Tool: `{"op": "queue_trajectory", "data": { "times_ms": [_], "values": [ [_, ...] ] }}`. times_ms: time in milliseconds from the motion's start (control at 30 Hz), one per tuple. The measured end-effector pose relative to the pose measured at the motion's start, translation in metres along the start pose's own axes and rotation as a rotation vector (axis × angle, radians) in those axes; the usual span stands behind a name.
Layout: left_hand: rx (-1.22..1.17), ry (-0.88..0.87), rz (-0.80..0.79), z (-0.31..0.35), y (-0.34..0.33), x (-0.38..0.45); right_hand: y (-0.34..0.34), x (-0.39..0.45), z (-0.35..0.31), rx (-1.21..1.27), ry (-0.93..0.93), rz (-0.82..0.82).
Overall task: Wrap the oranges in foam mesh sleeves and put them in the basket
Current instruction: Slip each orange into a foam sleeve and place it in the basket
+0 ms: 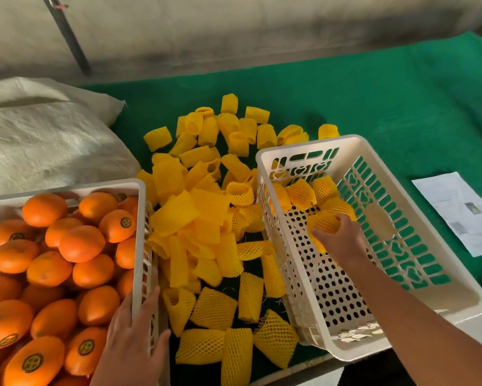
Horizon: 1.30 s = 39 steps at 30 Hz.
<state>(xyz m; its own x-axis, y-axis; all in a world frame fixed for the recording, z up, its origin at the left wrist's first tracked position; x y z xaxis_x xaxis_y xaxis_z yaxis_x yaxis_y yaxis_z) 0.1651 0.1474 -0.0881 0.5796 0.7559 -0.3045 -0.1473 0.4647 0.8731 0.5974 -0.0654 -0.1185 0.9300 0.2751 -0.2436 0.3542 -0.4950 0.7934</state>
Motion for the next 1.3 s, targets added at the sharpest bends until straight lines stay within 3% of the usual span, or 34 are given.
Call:
{"op": "queue_trajectory", "data": {
  "times_ms": [233,500,700,933,1100,1200,1300],
  "values": [
    [0.100,-0.012,0.033,0.011,0.008,0.001,-0.033,0.053,0.008,-0.042,0.024,-0.085],
    [0.069,-0.088,0.053,0.041,0.029,0.002,-0.034,0.061,0.015,0.008,0.065,0.008],
    [0.108,0.020,-0.026,0.017,0.014,0.004,-0.028,0.051,0.020,0.086,0.028,0.006],
    [0.081,0.006,0.022,0.004,0.004,0.005,0.001,-0.002,-0.009,0.122,0.059,0.111],
    [0.017,-0.029,0.039,0.004,0.001,-0.004,-0.014,-0.072,-0.056,0.294,0.116,-0.037],
    [-0.036,-0.105,0.114,0.008,0.008,-0.013,-0.033,-0.109,-0.066,0.187,0.153,-0.124],
    [-0.080,-0.131,0.155,0.006,0.019,-0.019,-0.036,-0.118,-0.069,0.069,0.196,-0.097]
  ]
}}
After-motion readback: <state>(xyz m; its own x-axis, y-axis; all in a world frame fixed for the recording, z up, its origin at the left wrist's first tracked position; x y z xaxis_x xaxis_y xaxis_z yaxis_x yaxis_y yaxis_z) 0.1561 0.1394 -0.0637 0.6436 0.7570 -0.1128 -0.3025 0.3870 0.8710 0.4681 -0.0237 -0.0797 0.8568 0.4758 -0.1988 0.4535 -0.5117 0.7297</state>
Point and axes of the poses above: each hand's wrist, its own x-axis towards the middle knuckle, its own y-axis out of the back of the hand, z = x × y, the point moved 6 cm from there along x, towards the middle knuckle, and after that the axes turned 3 degrees about x, right-handed, at the moved point
